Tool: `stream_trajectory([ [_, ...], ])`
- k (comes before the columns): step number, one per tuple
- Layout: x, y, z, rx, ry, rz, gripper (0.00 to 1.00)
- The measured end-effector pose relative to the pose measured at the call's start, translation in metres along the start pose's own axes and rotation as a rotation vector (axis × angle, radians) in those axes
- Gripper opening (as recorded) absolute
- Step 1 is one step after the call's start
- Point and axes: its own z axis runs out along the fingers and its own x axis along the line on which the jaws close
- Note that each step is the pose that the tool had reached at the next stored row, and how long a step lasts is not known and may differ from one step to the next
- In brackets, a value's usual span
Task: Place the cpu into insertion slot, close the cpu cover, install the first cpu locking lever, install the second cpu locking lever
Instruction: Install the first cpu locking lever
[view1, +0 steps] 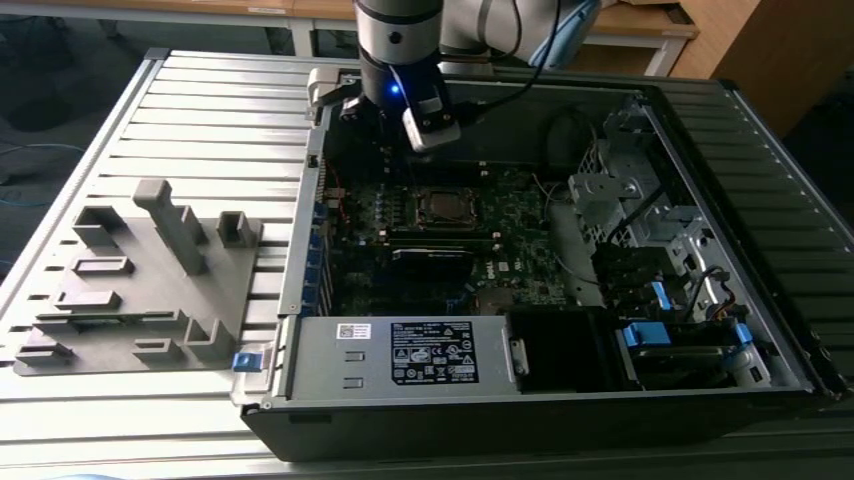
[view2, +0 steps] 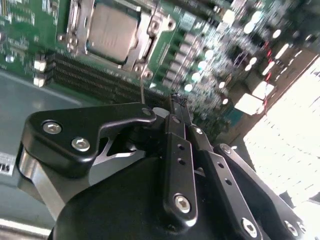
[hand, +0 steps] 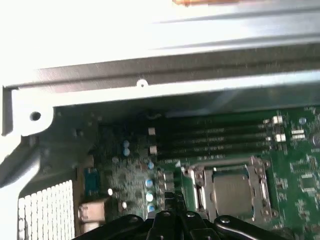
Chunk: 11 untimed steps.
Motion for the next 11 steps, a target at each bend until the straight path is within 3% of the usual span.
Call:
stream_trajectory([
  [2,0.0003,0.0000,0.0000,-0.0307,0.0036,0.001,0.11],
  [3,0.0004,0.0000,0.0000,-0.0386,0.0045,0.001,0.11],
  [11,0.0008,-0.0006,0.0028,-0.0410,0.0047,0.001,0.11],
])
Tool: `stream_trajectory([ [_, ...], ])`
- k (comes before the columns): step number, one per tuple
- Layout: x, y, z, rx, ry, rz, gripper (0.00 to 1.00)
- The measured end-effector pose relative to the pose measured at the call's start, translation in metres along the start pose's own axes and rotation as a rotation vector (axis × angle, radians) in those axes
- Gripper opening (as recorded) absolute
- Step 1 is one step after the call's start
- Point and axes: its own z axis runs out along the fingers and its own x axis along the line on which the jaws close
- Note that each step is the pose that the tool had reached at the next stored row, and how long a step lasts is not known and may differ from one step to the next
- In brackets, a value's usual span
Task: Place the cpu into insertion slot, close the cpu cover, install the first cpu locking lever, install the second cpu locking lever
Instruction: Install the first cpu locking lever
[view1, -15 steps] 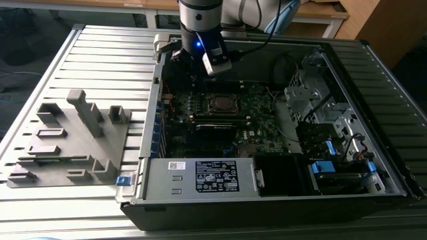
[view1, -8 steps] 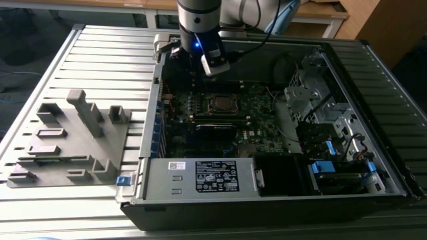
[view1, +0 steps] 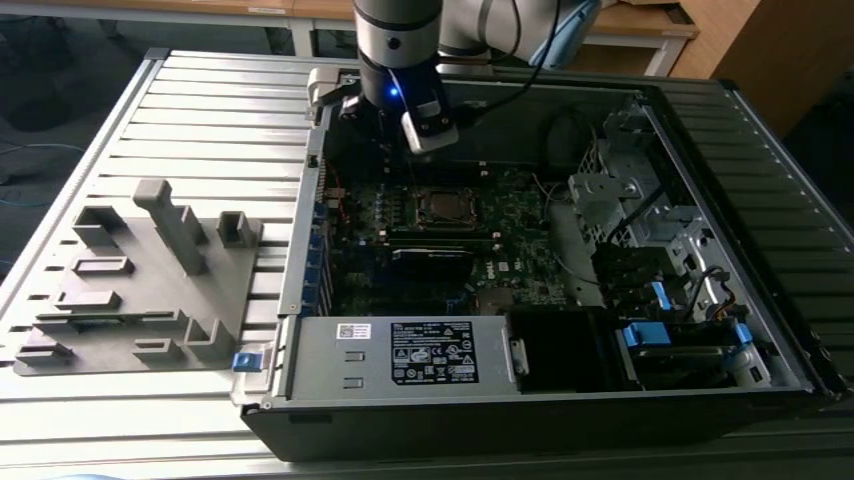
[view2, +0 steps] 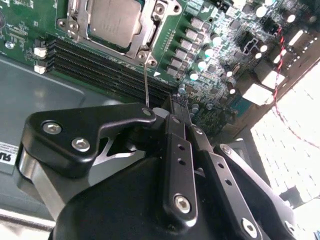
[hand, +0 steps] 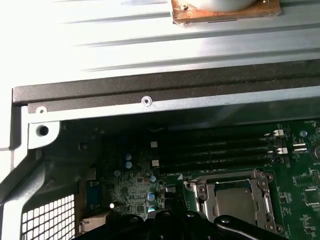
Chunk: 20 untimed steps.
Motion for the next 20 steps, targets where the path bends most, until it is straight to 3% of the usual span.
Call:
stream_trajectory([
  [2,0.0006,-0.0003,0.0012,-0.0004,0.0001,0.000,0.11],
  [7,0.0017,-0.0003,0.0024,-0.0161,0.0018,0.000,0.11],
  [20,0.0033,0.0109,0.0068,-0.0168,0.0018,0.001,0.11],
])
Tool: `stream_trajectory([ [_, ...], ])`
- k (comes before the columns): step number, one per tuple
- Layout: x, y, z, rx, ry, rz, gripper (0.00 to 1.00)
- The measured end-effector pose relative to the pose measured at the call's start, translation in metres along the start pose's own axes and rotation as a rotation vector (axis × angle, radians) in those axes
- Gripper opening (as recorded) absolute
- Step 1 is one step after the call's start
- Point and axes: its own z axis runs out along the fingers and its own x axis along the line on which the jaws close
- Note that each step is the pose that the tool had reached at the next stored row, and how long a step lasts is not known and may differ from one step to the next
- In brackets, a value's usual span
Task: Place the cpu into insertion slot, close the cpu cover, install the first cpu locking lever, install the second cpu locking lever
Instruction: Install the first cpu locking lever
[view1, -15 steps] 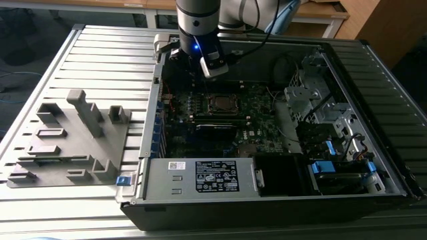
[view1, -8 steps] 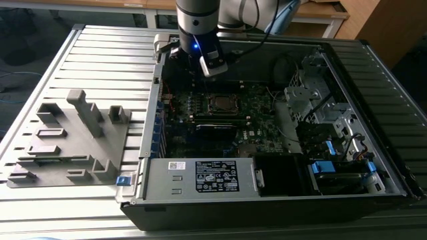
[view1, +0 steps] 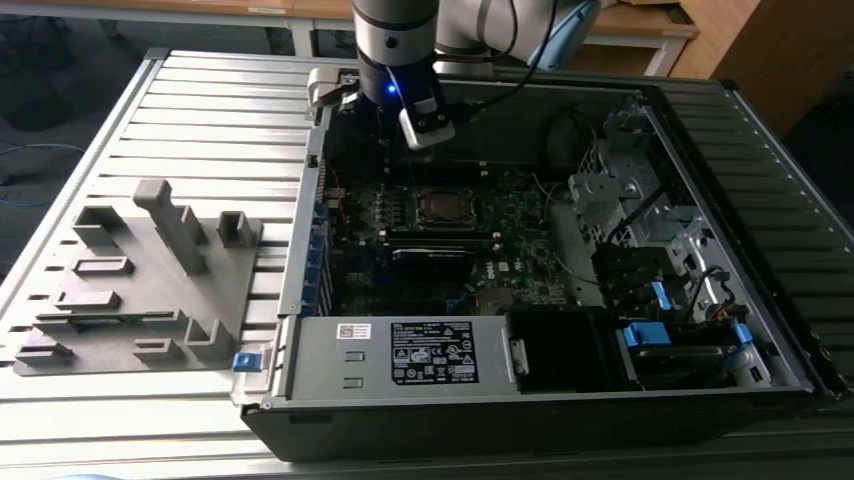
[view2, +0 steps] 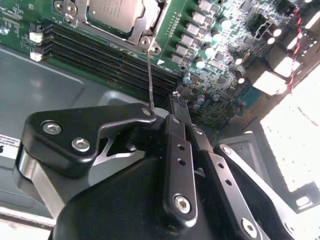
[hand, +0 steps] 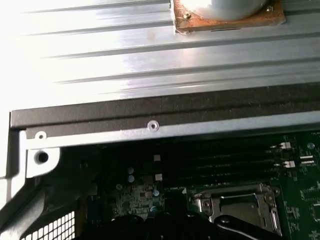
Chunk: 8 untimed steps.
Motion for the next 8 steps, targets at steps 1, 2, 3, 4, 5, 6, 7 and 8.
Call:
stream_trajectory([
  [1,-0.0001,0.0006,0.0006,0.0002,0.0000,0.000,0.11],
  [2,-0.0004,0.0013,0.0012,0.0003,0.0001,0.000,0.11],
  [3,-0.0008,0.0019,0.0017,0.0006,0.0001,0.000,0.11],
  [4,-0.0014,0.0025,0.0022,0.0010,0.0000,0.000,0.11],
  [5,-0.0022,0.0031,0.0027,0.0014,-0.0001,0.000,0.11],
  [6,-0.0033,0.0036,0.0031,0.0023,-0.0002,0.000,0.11],
  [7,-0.0048,0.0042,0.0034,0.0035,-0.0005,0.001,0.11],
  [8,-0.0063,0.0047,0.0037,0.0065,-0.0011,0.002,0.11],
])
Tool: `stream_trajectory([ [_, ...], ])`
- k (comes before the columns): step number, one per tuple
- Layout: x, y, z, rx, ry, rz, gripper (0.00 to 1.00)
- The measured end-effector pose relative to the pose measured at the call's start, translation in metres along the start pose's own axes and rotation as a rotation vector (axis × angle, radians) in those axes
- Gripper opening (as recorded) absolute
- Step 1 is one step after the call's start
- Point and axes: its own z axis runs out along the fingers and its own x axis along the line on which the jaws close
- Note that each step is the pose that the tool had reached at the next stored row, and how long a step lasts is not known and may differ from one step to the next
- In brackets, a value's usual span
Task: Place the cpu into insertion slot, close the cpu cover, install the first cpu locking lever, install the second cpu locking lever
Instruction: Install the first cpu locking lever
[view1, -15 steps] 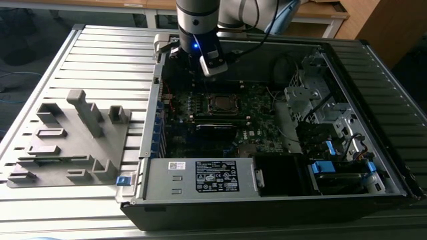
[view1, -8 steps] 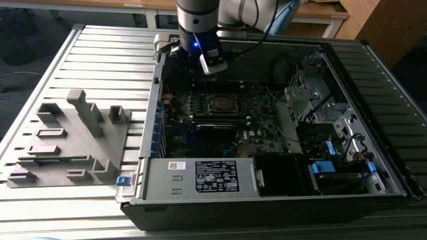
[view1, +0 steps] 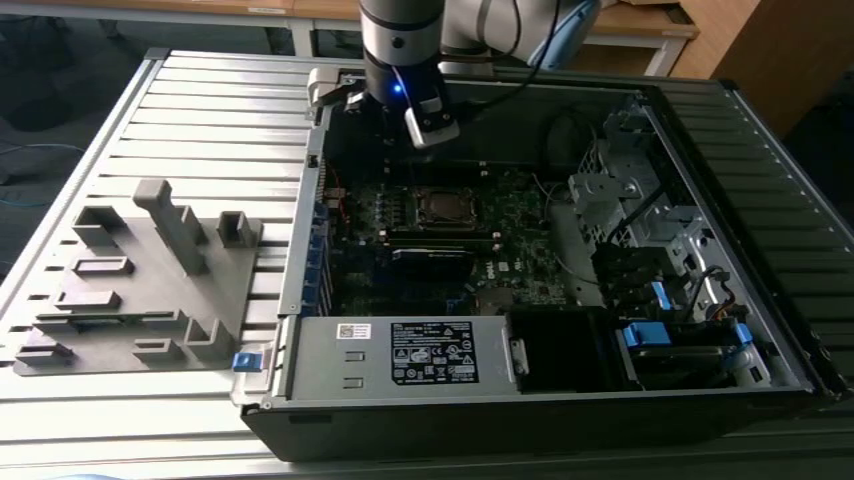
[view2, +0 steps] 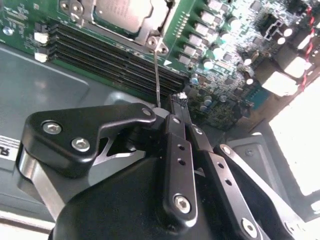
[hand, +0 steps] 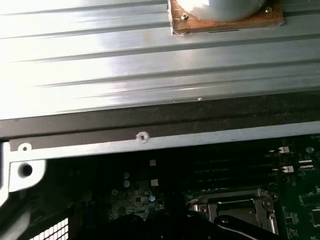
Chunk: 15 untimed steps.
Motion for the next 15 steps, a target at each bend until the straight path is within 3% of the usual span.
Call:
stream_trajectory([
  [4,-0.0088,0.0018,0.0006,0.0194,-0.0040,0.007,0.11],
  [12,-0.0250,0.0045,0.0013,0.0672,-0.0137,0.024,0.11],
  [15,-0.0255,0.0045,0.0013,0.0690,-0.0139,0.025,0.11],
])
